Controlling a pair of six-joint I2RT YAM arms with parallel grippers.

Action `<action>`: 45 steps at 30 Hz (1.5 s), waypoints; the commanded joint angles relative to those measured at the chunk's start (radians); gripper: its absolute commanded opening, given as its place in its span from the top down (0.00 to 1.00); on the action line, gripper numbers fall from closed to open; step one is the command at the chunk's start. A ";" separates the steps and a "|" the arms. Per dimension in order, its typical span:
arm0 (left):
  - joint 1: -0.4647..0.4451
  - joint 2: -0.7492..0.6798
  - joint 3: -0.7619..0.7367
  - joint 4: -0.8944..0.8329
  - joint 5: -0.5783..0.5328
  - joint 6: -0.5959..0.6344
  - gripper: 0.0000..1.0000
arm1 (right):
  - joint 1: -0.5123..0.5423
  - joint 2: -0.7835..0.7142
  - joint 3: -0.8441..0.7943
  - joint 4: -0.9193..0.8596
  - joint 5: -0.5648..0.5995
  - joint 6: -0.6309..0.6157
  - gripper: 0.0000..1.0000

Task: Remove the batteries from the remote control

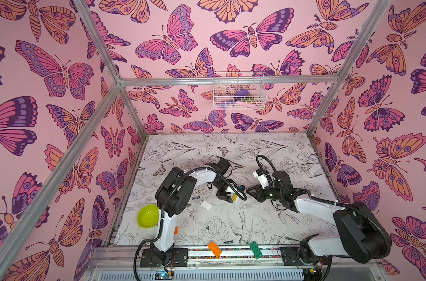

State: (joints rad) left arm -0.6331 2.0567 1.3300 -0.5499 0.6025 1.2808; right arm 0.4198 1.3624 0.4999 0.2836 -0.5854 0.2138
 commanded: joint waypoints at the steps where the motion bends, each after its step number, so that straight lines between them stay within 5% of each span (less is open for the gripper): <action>1: -0.014 0.035 -0.024 -0.016 -0.068 0.011 0.47 | 0.008 -0.044 -0.013 0.008 -0.001 0.012 1.00; 19: -0.014 0.035 -0.022 -0.015 -0.067 0.010 0.49 | 0.057 0.004 -0.027 0.021 0.074 0.023 1.00; 45: -0.002 0.029 -0.037 -0.013 -0.056 -0.012 0.58 | 0.199 -0.085 -0.091 0.056 0.402 -0.036 1.00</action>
State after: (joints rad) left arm -0.6357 2.0567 1.3304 -0.5461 0.5999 1.2663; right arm 0.6064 1.2739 0.4194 0.3225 -0.2459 0.2047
